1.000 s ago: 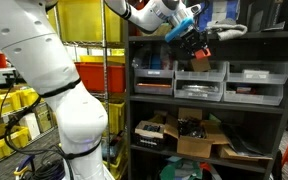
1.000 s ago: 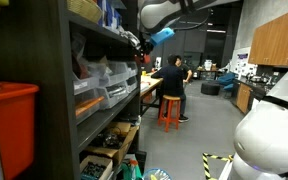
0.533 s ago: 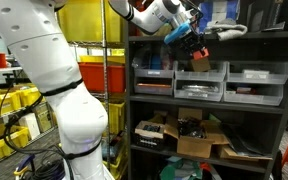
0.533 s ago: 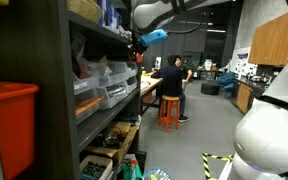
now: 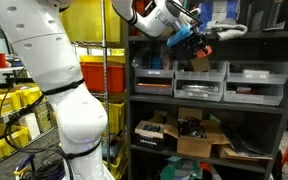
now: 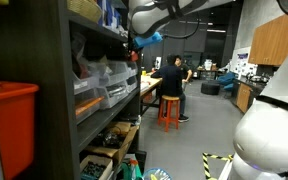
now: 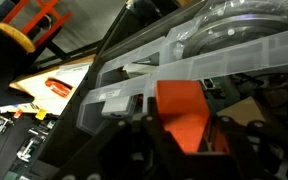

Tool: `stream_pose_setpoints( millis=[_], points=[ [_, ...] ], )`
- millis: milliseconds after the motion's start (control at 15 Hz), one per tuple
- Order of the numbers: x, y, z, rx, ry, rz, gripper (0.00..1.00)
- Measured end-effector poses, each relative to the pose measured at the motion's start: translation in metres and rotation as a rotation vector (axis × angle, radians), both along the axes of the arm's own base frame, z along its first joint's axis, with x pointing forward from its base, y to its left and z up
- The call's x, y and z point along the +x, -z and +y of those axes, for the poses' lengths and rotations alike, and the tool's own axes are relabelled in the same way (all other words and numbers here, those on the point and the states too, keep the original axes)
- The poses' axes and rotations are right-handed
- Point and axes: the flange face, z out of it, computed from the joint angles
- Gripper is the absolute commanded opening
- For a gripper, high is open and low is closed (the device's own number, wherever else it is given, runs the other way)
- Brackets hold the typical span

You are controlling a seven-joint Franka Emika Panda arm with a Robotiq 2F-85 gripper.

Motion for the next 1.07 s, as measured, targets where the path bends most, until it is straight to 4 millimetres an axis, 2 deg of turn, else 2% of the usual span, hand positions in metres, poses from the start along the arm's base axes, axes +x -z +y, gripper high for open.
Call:
stream_pose_setpoints(
  millis=[400,667,1067],
  points=[
    [-0.013,0.019,-0.01,-0.01,0.004,-0.017,0.16],
    [-0.028,0.025,-0.014,-0.019,-0.018,-0.097,0.16],
    [-0.05,0.047,-0.02,-0.06,-0.047,-0.225,0.16]
  ],
)
